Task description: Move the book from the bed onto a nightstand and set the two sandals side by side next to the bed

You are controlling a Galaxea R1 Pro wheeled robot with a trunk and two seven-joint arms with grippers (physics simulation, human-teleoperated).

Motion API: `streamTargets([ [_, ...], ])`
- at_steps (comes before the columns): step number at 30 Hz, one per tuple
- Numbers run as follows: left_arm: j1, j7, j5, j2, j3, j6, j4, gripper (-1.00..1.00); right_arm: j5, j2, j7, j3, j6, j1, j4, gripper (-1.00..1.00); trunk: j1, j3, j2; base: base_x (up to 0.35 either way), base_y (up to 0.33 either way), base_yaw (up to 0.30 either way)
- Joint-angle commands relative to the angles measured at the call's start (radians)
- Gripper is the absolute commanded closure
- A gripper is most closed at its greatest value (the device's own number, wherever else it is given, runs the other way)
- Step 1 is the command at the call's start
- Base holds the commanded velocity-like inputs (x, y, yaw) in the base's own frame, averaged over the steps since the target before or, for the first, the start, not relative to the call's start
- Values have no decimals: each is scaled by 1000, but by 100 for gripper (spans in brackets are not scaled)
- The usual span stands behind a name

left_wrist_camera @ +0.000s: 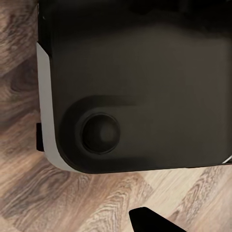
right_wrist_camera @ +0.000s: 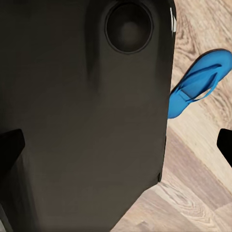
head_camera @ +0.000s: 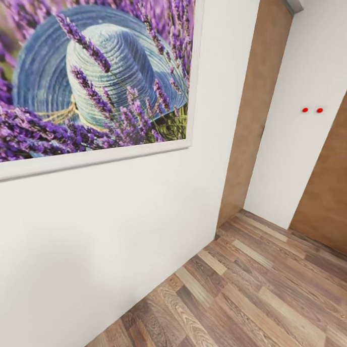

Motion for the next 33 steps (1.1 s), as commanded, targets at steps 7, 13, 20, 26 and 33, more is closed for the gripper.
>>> streamTargets([
  [7, -1, -1, -1, 1, 0, -3, 0, -100, 0, 0, 0, 0, 1, 0, 0, -100, 0, -1, 0, 156, 0, -39],
  [13, -1, -1, -1, 1, 0, -3, 0, -100, 0, 0, -1, 0, 1, 0, 0, -100, 0, -1, 0, 316, 0, -3],
  [20, -1, -1, -1, 1, 0, -3, 0, -100, 0, 0, -3, 0, 1, 0, 0, -100, 0, -1, 0, 331, 0, -32],
  [26, 0, -1, -1, 1, 0, -3, 0, -100, 0, 0, -4, -1, 1, 0, -1, -100, 0, -1, 0, 281, 0, -188],
  [33, 0, -1, -1, 1, 0, -3, 0, -100, 0, 0, -4, -1, 1, 0, 0, -100, 0, -1, 0, 72, 0, -263],
])
